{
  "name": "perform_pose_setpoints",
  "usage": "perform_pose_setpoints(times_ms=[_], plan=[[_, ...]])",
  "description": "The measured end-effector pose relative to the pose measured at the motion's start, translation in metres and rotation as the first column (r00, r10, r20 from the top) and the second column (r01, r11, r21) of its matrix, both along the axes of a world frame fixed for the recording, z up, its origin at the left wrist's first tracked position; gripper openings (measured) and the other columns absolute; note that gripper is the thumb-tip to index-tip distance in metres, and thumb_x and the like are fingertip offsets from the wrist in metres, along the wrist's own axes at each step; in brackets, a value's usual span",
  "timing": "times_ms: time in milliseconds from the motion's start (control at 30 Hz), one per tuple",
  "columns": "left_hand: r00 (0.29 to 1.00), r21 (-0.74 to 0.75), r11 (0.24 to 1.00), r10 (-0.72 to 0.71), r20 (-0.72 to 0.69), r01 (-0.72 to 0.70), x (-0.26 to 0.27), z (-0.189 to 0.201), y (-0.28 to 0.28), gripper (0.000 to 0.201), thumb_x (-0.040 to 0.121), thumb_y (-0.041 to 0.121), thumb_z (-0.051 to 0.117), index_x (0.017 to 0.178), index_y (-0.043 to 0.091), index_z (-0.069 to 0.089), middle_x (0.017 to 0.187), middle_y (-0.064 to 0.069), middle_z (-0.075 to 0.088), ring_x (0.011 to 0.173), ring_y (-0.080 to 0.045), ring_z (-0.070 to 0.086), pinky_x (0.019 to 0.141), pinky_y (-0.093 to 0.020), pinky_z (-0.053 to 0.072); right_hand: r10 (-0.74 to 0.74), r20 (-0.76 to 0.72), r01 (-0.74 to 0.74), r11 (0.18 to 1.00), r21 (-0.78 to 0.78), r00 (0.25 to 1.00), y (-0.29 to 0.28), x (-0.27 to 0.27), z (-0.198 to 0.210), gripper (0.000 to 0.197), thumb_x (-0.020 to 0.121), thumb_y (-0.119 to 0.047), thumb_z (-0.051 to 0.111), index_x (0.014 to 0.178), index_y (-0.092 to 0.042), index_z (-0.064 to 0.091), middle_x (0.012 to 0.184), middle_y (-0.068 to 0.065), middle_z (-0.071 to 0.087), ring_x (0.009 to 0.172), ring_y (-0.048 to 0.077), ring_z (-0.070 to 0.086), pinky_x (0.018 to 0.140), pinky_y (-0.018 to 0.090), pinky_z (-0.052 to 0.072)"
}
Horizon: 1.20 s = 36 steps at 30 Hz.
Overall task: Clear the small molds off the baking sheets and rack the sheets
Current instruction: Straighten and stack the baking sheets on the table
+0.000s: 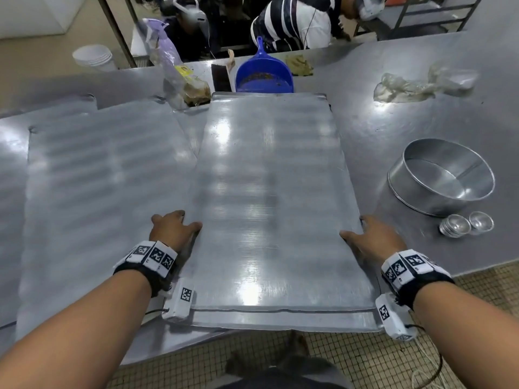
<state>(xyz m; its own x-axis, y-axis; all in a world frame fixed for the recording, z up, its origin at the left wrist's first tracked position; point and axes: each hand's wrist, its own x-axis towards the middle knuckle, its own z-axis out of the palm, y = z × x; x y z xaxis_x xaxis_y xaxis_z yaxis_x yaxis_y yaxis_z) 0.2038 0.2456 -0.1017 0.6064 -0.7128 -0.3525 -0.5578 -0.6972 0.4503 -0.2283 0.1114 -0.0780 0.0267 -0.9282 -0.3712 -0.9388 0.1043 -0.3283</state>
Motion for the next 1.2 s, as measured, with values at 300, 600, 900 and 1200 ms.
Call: perform_pose_setpoints(times_ms=[300,600,900,1200], plan=[[0.978,-0.175,0.985,-0.048,-0.205,0.012,0.001,0.003,0.006,0.054,0.088,0.021,0.076,0.137,0.008,0.058,0.134,-0.008,0.064,0.123,-0.027,0.061,0.102,-0.028,0.042,0.045,-0.01,-0.045,0.999,0.008,0.999,-0.001,-0.01,-0.019,0.034,0.084,-0.051,0.071,0.097,-0.022,0.057,0.109,0.006,0.068,0.1,0.032,0.063,0.077,0.034,0.044],[0.976,-0.148,0.987,-0.098,-0.194,0.069,-0.009,0.007,0.011,0.068,0.087,0.032,0.076,0.146,0.009,0.049,0.139,-0.009,0.06,0.125,-0.027,0.059,0.107,-0.033,0.042,-0.001,0.08,0.002,1.0,-0.013,0.997,-0.009,-0.017,-0.027,0.049,0.08,-0.051,0.071,0.115,-0.017,0.062,0.122,0.01,0.068,0.11,0.033,0.063,0.095,0.043,0.05],[0.968,-0.038,0.969,-0.24,0.068,0.243,-0.029,0.016,0.019,0.059,0.088,0.04,0.071,0.14,0.017,0.054,0.138,-0.018,0.052,0.121,-0.036,0.054,0.095,-0.038,0.047,0.005,-0.081,-0.015,0.992,-0.122,0.997,0.015,-0.021,-0.003,0.038,0.083,-0.044,0.07,0.107,-0.016,0.064,0.119,0.019,0.063,0.108,0.038,0.058,0.089,0.041,0.049],[0.67,0.094,0.672,-0.74,0.063,0.734,-0.114,0.04,0.068,0.058,0.073,0.077,0.064,0.109,0.031,0.06,0.101,0.011,0.054,0.091,-0.011,0.054,0.079,-0.03,0.048,0.507,0.079,-0.505,0.862,-0.048,0.858,0.115,0.004,0.012,0.049,0.074,-0.077,0.06,0.096,-0.033,0.065,0.091,-0.015,0.059,0.081,0.001,0.056,0.074,0.023,0.051]])
